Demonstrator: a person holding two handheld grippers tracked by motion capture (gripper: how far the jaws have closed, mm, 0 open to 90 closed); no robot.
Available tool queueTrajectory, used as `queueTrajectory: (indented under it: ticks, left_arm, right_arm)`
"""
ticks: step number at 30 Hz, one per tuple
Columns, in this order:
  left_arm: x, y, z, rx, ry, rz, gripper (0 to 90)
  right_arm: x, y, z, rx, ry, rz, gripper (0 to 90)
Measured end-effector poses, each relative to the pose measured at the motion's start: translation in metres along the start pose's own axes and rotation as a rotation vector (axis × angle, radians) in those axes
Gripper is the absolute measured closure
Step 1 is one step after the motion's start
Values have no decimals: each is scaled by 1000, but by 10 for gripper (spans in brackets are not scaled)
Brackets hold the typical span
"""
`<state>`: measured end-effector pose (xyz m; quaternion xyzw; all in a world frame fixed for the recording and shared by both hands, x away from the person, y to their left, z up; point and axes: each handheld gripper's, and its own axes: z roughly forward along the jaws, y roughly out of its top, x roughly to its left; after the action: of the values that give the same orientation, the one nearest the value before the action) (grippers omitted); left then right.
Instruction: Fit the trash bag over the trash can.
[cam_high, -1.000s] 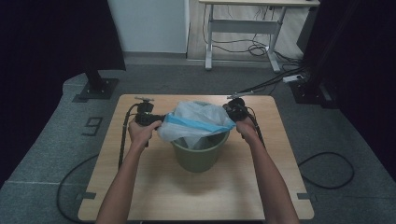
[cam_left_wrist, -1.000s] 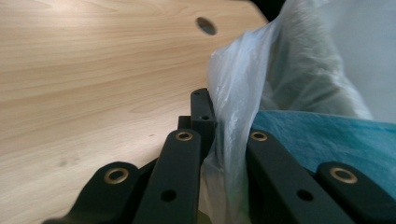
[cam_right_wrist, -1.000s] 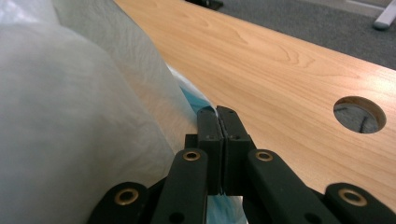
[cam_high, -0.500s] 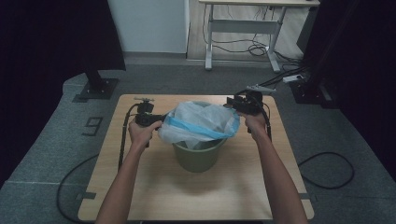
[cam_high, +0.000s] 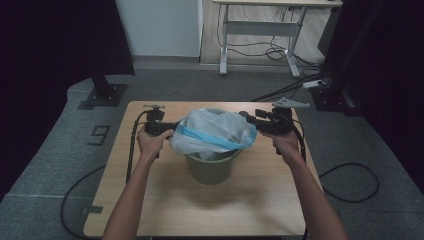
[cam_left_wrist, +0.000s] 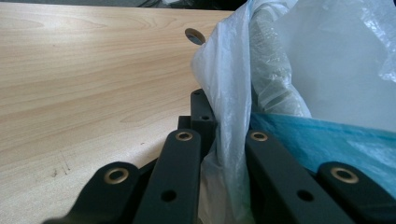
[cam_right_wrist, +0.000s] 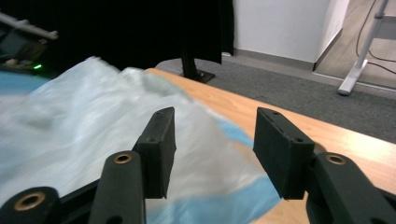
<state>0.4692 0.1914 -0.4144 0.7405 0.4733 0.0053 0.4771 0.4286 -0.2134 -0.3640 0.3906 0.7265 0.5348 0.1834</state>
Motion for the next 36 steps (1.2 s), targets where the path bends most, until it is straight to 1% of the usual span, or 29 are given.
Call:
queueTrajectory:
  ticks: [3, 7, 10, 12, 13, 15, 17, 19, 21, 23, 26, 27, 30, 33, 36]
  left_arm:
    - [-2, 0, -1, -3, 6, 3, 873]
    - [-3, -1, -2, -7, 9, 5, 873]
    - [-4, -1, -2, -8, 11, 6, 873]
    - [-4, -1, -2, -11, 11, 3, 872]
    - [-4, -1, -2, -12, 12, 3, 872]
    - [-4, -1, -2, -12, 12, 1, 872]
    - [-5, -2, -2, -15, 12, 1, 872]
    - [-5, -2, -3, -15, 11, 3, 872]
    - [-4, -2, -4, -17, 9, 2, 870]
    - [-4, -3, -5, -18, 8, 5, 869]
    - [-4, -3, -5, -18, 8, 5, 868]
    - [-4, -3, -5, -18, 7, 5, 867]
    - [-4, -3, -4, -21, 5, -1, 867]
    - [-4, -4, -4, -22, 2, -4, 867]
    - [-4, -4, -4, -22, 3, -1, 866]
  right_arm:
    - [11, -7, -11, 12, 10, -4, 453]
    - [22, -11, -22, 11, 36, -4, 435]
    - [30, -14, -28, 13, 68, -10, 421]
    - [34, -16, -31, 22, 94, 0, 410]
    - [36, -17, -32, 30, 101, 1, 409]
    - [40, -21, -31, 40, 95, 0, 406]
    - [40, -24, -29, 51, 99, 7, 407]
    - [41, -29, -26, 66, 100, 3, 428]
    - [43, -34, -24, 77, 121, 0, 455]
    - [44, -39, -25, 90, 133, 1, 460]
    - [45, -45, -27, 76, 155, 18, 513]
    - [45, -47, -28, 71, 162, 20, 567]
    - [47, -47, -31, 74, 159, 0, 686]
    - [49, -48, -31, 100, 139, -22, 790]
    - [52, -49, -32, 102, 150, -45, 868]
